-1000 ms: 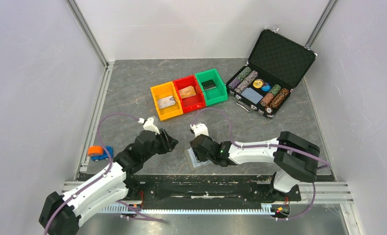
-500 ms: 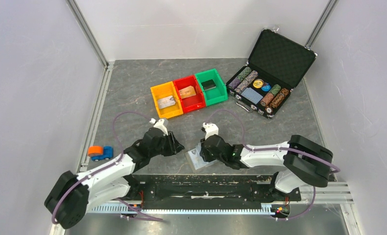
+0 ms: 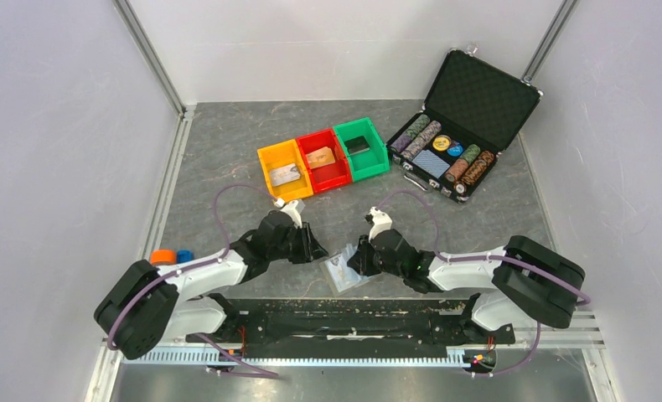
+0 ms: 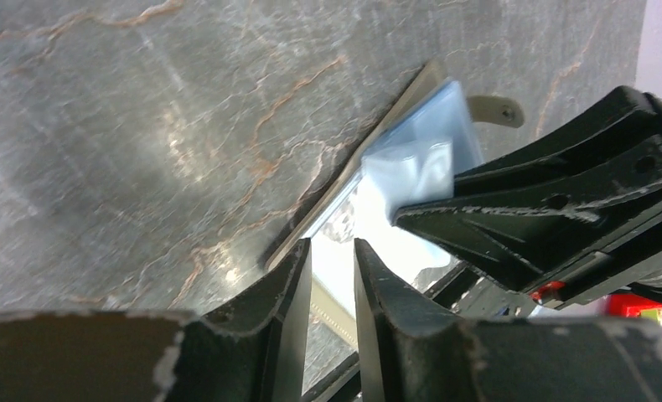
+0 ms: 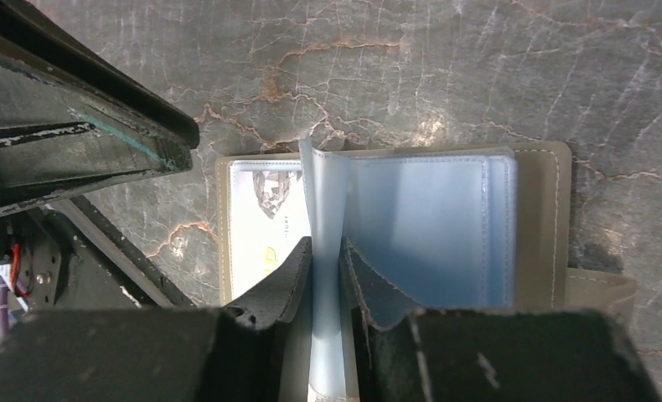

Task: Take the credit cards out of the card holder
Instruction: Remove the credit card from the card holder.

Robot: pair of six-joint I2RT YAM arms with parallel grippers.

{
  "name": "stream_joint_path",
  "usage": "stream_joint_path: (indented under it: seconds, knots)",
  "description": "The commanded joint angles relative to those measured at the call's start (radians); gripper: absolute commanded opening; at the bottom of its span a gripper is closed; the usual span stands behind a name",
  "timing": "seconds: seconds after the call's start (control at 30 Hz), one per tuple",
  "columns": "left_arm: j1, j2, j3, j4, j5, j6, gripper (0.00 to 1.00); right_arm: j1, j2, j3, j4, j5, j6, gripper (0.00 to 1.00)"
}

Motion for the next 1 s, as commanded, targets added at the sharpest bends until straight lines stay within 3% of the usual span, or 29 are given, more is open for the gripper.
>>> stream_joint_path:
  seconds: [0.0, 0.43, 0.97]
  knots:
    - [-0.014, 0.043, 0.070, 0.075, 0.042, 0.038, 0.30, -0.015, -0.019, -0.014, 0.115, -0.064, 0.030, 0.18]
    - [-0.030, 0.228, 0.162, 0.062, 0.046, 0.058, 0.29, -0.053, -0.031, -0.081, 0.227, -0.143, 0.062, 0.18]
    - [-0.043, 0.322, 0.190, 0.097, 0.060, 0.058, 0.29, -0.063, -0.004, -0.075, 0.255, -0.195, 0.053, 0.21]
